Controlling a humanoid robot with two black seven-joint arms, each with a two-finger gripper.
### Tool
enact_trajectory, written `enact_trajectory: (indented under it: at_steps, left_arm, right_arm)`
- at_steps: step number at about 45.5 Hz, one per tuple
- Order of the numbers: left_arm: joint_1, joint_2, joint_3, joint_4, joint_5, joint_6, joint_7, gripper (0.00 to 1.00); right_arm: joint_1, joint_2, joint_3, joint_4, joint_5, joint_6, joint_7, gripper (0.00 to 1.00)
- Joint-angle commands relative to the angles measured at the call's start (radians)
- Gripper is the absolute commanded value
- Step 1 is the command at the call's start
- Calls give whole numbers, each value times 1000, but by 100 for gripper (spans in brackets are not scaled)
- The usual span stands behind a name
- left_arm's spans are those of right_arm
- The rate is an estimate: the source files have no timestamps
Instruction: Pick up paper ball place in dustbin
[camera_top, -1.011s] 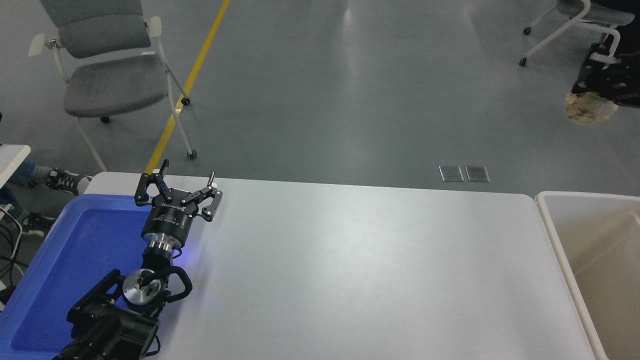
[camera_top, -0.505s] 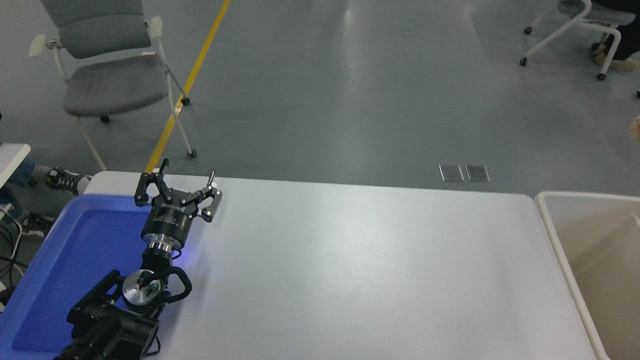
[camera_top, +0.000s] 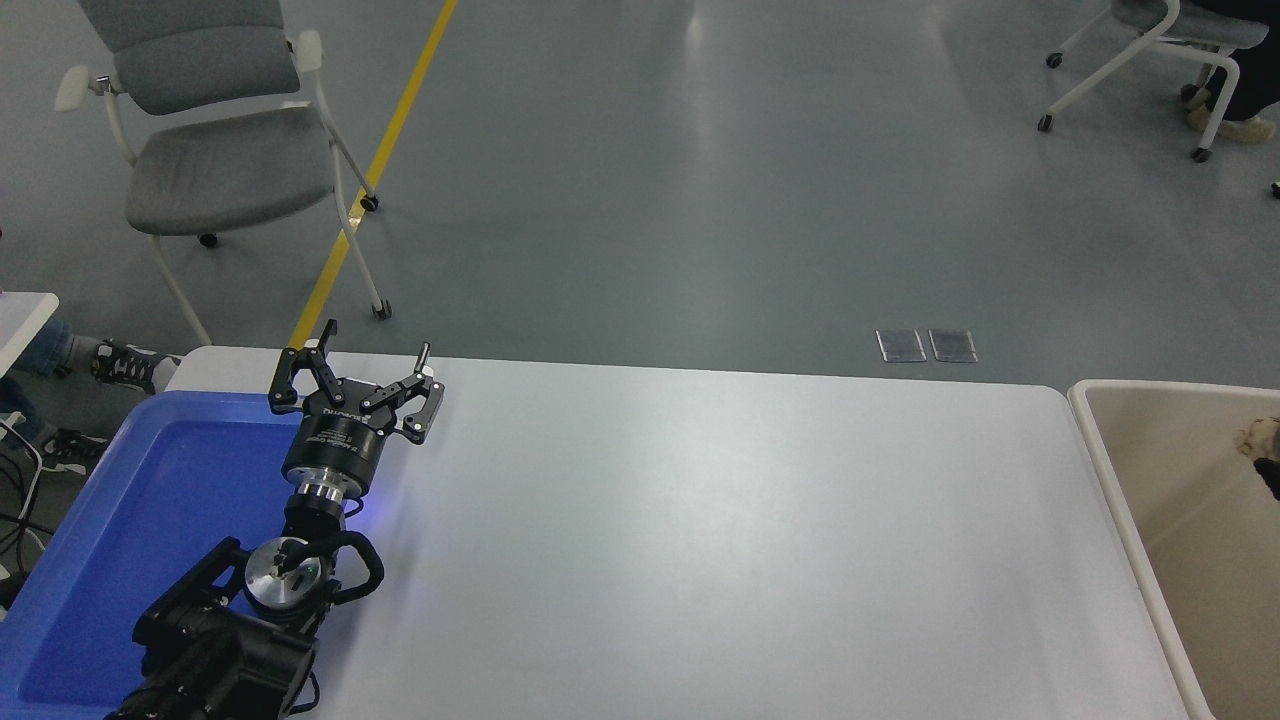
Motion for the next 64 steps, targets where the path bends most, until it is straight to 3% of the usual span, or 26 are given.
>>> enact_trajectory:
  at_steps: [1, 4, 7, 11, 12, 13, 44, 49, 55, 64]
  left_arm:
    - [0, 0, 0, 0, 0, 0, 0, 99]
    - [0, 0, 0, 0, 0, 0, 0, 99]
    - [0, 0, 1, 0, 0, 0, 0, 99]
    - [0, 0, 0, 0, 0, 0, 0, 99]
    - [0, 0, 0, 0, 0, 0, 0, 99]
    - [0, 0, 0, 0, 0, 0, 0, 99]
    - [0, 0, 0, 0, 0, 0, 0, 99]
    - [0, 0, 0, 0, 0, 0, 0, 99]
    - [0, 0, 0, 0, 0, 0, 0, 99]
    - [0, 0, 0, 0, 0, 0, 0, 99]
  right_arm:
    - [-111, 69, 132, -33, -2, -48, 1, 0]
    - [-121, 71, 142, -33, -2, -48, 8, 1]
    - [-124, 75, 150, -33, -2, -48, 15, 18]
    - [-125, 78, 167, -33, -1, -48, 18, 59]
    - [-125, 75, 172, -33, -1, -46, 18, 74]
    - [-125, 75, 172, -33, -2, -41, 20, 100]
    - [80, 42, 175, -3, 10, -28, 18, 100]
    - [135, -49, 253, 147, 39, -8, 23, 100]
    - [137, -181, 536, 436, 54, 51, 38, 100]
    - [43, -178, 872, 753, 48, 107, 40, 100]
